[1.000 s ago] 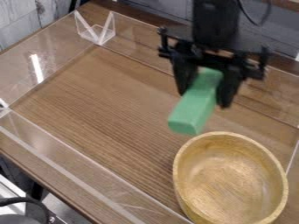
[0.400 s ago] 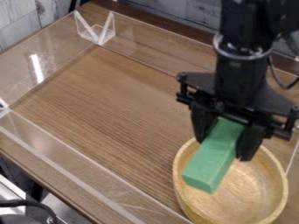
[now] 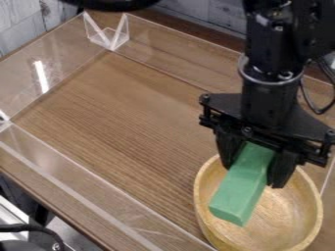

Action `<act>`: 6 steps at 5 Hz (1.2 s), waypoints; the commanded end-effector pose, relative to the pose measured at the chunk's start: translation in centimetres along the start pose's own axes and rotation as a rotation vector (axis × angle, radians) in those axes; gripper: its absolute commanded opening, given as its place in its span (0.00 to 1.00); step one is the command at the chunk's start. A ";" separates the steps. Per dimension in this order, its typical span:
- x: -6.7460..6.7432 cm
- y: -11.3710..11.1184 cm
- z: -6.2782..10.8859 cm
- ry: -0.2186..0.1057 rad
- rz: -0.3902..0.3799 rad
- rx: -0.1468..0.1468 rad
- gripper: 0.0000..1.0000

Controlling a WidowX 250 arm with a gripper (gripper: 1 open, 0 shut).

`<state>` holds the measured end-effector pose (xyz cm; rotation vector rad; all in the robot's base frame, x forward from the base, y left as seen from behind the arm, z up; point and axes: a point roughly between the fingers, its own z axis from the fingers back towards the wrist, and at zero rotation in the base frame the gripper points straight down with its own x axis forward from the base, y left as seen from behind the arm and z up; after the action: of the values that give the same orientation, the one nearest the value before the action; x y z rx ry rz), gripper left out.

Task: Remove the green block from inside the brown bowl and put it on the table

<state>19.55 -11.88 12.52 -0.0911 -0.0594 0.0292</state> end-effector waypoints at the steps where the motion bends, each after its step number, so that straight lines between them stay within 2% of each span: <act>1: 0.3 -0.1 0.6 -0.034 -0.013 -0.014 0.00; 6: 0.3 0.5 0.4 -0.041 0.004 -0.026 0.00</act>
<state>19.43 -11.34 11.72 -0.0923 -0.0532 0.0292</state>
